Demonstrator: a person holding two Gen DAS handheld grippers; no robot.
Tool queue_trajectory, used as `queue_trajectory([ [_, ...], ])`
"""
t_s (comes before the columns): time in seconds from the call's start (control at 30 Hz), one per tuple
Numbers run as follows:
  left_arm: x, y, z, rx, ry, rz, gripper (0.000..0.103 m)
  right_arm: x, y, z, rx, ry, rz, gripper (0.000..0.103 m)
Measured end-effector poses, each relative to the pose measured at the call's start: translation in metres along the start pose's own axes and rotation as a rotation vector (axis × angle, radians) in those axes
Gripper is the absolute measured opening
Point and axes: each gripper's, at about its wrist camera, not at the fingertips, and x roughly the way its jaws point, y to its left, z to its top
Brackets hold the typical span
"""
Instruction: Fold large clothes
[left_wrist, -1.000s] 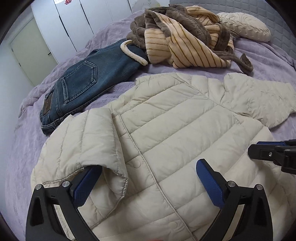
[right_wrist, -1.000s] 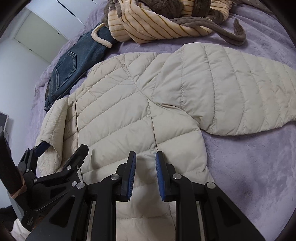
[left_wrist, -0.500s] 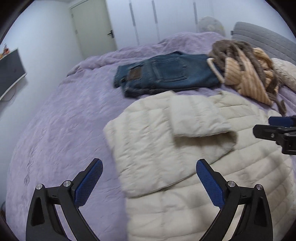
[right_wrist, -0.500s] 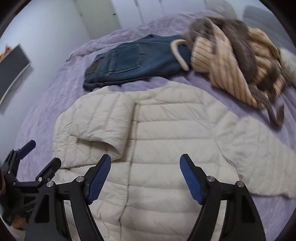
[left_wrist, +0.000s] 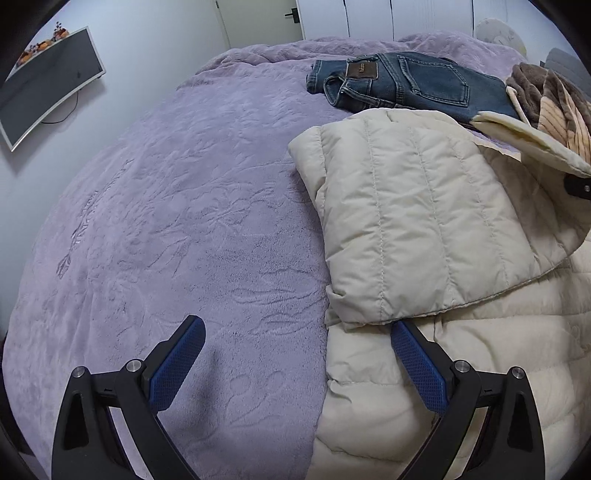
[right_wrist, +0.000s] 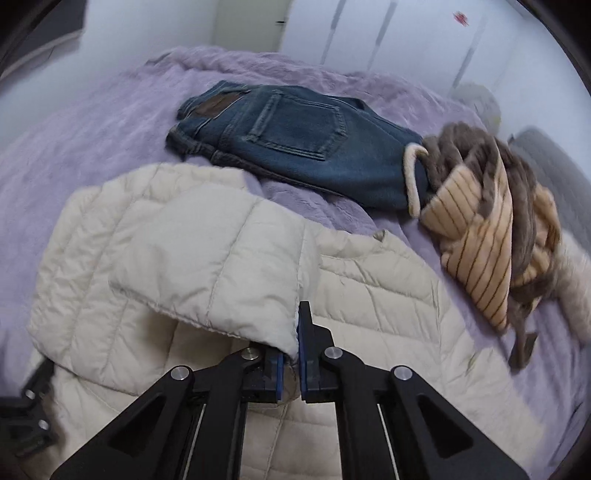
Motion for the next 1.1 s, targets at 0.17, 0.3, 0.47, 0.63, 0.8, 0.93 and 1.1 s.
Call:
queue_trajectory([
  [0.17, 0.011, 0.008, 0.014, -0.059, -0.007, 0.052, 0.101, -0.002, -0.089, -0.034, 0.449, 0.072, 0.087, 0.006],
  [0.3, 0.021, 0.02, 0.019, -0.09, 0.004, 0.064, 0.101, 0.022, -0.132, -0.081, 0.712, 0.177, 0.194, 0.006],
  [0.47, 0.014, 0.022, 0.018, -0.04, -0.011, 0.048, 0.102, 0.034, -0.129, -0.097, 0.727, 0.185, 0.22, 0.006],
  [0.63, -0.008, 0.039, 0.008, 0.092, 0.021, -0.091, 0.102, 0.041, -0.132, -0.096, 0.762, 0.188, 0.228, 0.006],
  [0.8, -0.008, 0.07, 0.039, -0.021, 0.07, -0.281, 0.101, 0.038, -0.134, -0.101, 0.736, 0.186, 0.243, 0.006],
  [0.93, 0.04, 0.069, 0.088, -0.21, 0.155, -0.514, 0.101, 0.041, -0.133, -0.103, 0.745, 0.188, 0.246, 0.005],
  [1.1, 0.089, 0.033, 0.113, -0.212, 0.256, -0.637, 0.085, 0.042, -0.134, -0.105, 0.749, 0.187, 0.258, 0.006],
])
